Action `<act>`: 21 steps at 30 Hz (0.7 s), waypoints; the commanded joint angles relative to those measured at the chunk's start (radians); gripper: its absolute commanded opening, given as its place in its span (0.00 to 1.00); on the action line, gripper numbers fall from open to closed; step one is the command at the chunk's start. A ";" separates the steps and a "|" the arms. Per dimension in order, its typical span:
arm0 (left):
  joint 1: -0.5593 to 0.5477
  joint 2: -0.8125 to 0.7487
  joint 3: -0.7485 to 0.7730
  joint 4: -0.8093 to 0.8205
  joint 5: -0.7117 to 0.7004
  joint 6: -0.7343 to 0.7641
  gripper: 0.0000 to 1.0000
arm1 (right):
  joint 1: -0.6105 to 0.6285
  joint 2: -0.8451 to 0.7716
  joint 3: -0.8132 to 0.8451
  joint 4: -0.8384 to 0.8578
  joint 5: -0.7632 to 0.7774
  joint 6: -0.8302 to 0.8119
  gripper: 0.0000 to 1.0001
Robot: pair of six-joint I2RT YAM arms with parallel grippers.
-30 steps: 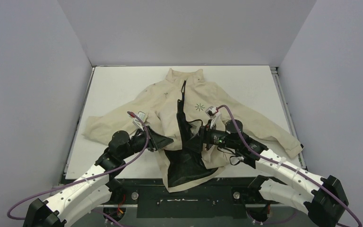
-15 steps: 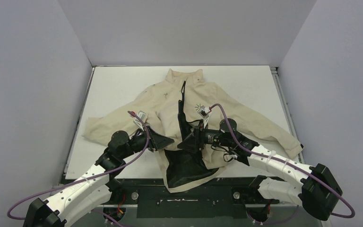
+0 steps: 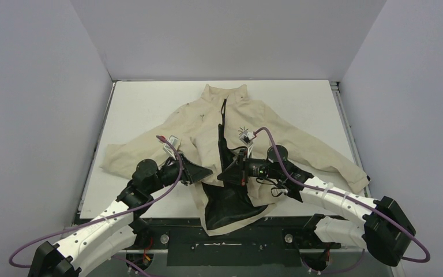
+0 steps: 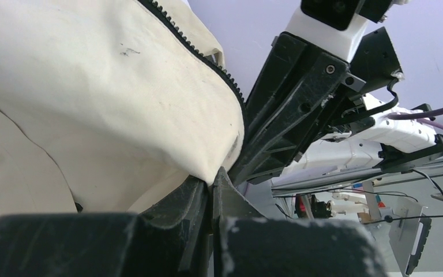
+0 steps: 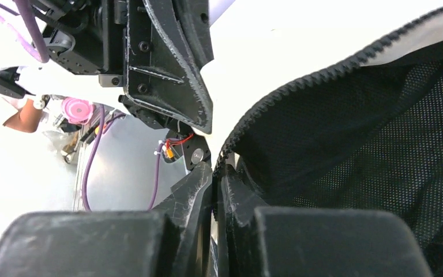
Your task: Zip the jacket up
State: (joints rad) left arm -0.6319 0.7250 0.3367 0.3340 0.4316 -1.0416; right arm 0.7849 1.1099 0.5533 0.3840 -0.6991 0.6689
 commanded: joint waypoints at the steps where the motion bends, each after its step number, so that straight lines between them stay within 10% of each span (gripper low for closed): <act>1: 0.005 -0.001 0.062 -0.021 -0.025 0.046 0.08 | 0.010 -0.032 -0.008 0.113 -0.038 0.001 0.00; 9: 0.005 -0.052 0.197 -0.347 -0.069 0.233 0.52 | 0.008 -0.076 -0.010 0.102 0.035 0.037 0.00; 21: 0.003 -0.125 0.223 -0.501 -0.039 0.278 0.67 | 0.008 -0.107 0.021 0.105 0.047 0.069 0.00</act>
State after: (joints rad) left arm -0.6319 0.6193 0.5076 -0.0807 0.3817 -0.8085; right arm 0.7872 1.0485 0.5385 0.4107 -0.6598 0.7307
